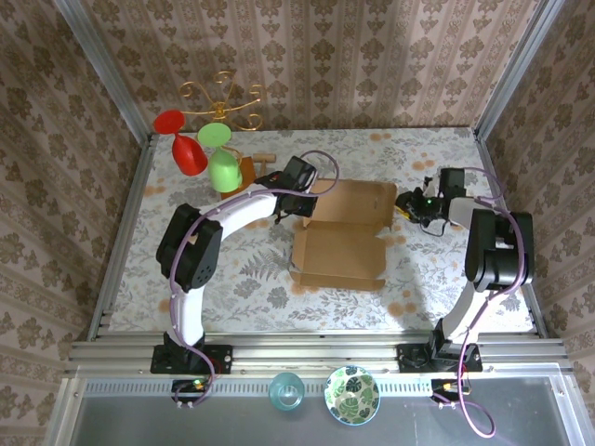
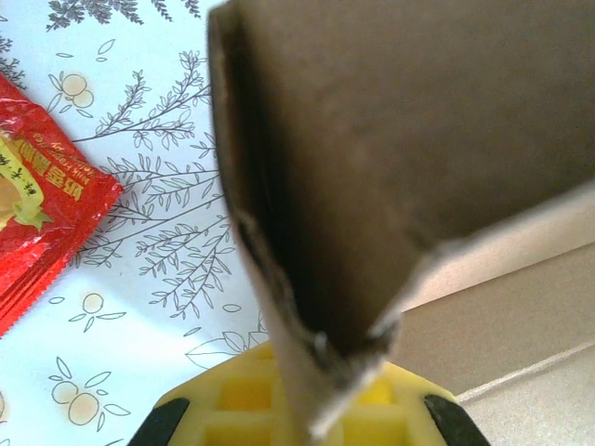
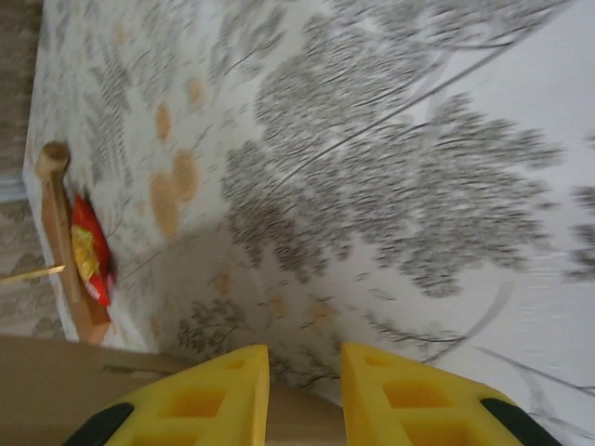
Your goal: Fold the paper box
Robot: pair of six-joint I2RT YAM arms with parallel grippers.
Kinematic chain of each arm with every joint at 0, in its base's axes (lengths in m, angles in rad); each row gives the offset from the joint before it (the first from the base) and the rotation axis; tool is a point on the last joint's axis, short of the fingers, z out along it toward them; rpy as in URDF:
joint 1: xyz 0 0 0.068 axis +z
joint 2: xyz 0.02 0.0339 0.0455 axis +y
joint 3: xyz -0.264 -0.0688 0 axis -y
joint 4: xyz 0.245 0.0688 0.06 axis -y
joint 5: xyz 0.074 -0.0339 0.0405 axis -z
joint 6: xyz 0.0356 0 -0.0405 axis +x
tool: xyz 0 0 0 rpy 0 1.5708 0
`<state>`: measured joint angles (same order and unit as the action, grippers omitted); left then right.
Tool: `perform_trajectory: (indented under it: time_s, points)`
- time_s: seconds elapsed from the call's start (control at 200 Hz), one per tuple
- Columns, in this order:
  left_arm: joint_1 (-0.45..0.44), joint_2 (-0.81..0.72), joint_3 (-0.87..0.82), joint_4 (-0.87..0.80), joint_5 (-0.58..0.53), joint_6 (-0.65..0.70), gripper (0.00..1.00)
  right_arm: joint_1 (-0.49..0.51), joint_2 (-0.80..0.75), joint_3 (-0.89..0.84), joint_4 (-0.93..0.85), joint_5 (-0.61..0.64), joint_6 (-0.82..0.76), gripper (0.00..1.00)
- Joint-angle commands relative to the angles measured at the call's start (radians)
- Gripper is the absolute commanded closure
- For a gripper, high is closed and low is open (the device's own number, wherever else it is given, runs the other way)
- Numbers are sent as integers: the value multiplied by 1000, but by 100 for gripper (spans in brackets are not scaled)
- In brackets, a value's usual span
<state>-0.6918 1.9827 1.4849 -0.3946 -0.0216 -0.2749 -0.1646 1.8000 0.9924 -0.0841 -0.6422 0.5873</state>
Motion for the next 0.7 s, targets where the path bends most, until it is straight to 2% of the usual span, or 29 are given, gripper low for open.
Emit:
perform_trajectory:
  time_s: [0.0,0.2,0.695]
  points:
    - [9,-5,11,-3,28,28,100,21,-23,-2,20,-57,-60,73]
    - [12,17,29,-3,41,43,100,36,-113,-53,-3,12,-107,75]
    - [20,42,48,-38,54,97,100,118,-156,-50,-48,63,-226,77]
